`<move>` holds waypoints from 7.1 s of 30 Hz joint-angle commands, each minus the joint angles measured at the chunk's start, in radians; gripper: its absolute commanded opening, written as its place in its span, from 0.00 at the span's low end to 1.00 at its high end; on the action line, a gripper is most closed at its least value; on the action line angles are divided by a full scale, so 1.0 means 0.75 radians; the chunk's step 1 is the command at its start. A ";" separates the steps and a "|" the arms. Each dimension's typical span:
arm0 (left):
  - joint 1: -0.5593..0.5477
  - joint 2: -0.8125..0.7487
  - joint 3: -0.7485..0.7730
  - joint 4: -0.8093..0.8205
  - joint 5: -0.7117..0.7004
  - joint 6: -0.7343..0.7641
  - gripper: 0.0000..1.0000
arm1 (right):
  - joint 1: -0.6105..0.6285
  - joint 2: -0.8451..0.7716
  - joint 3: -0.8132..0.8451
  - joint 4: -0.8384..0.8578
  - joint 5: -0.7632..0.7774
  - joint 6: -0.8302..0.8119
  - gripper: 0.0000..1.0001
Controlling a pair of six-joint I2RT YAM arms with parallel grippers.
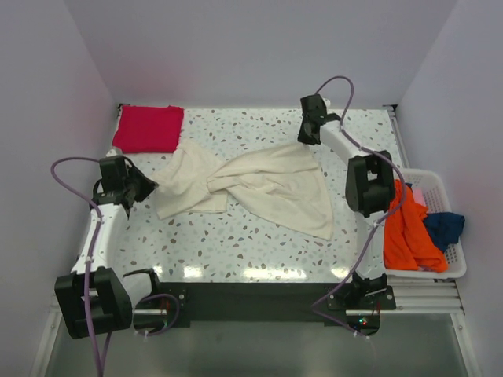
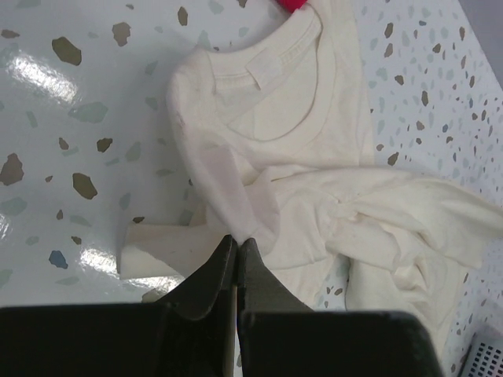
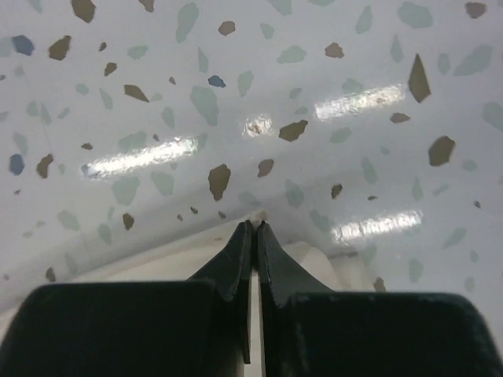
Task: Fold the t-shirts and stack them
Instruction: Flatten the tshirt out, then fold the tshirt
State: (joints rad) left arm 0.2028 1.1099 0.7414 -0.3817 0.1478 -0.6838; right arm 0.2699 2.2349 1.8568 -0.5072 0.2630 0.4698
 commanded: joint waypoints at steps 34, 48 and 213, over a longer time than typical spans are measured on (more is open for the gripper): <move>0.008 -0.255 0.793 -0.062 0.017 -0.029 0.00 | -0.166 -1.481 -0.320 -0.341 -0.148 0.046 0.00; 0.004 0.813 1.410 0.689 0.553 -0.205 0.00 | -0.202 -0.632 0.307 0.153 -0.308 0.110 0.00; 0.116 0.415 0.249 0.026 -0.279 -0.127 0.53 | -0.329 -0.920 -1.146 0.239 -0.355 0.192 0.49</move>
State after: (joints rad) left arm 0.2810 1.5063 0.9661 -0.2920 0.0563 -0.7902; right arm -0.0105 1.6581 1.0576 -0.2756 -0.0269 0.6243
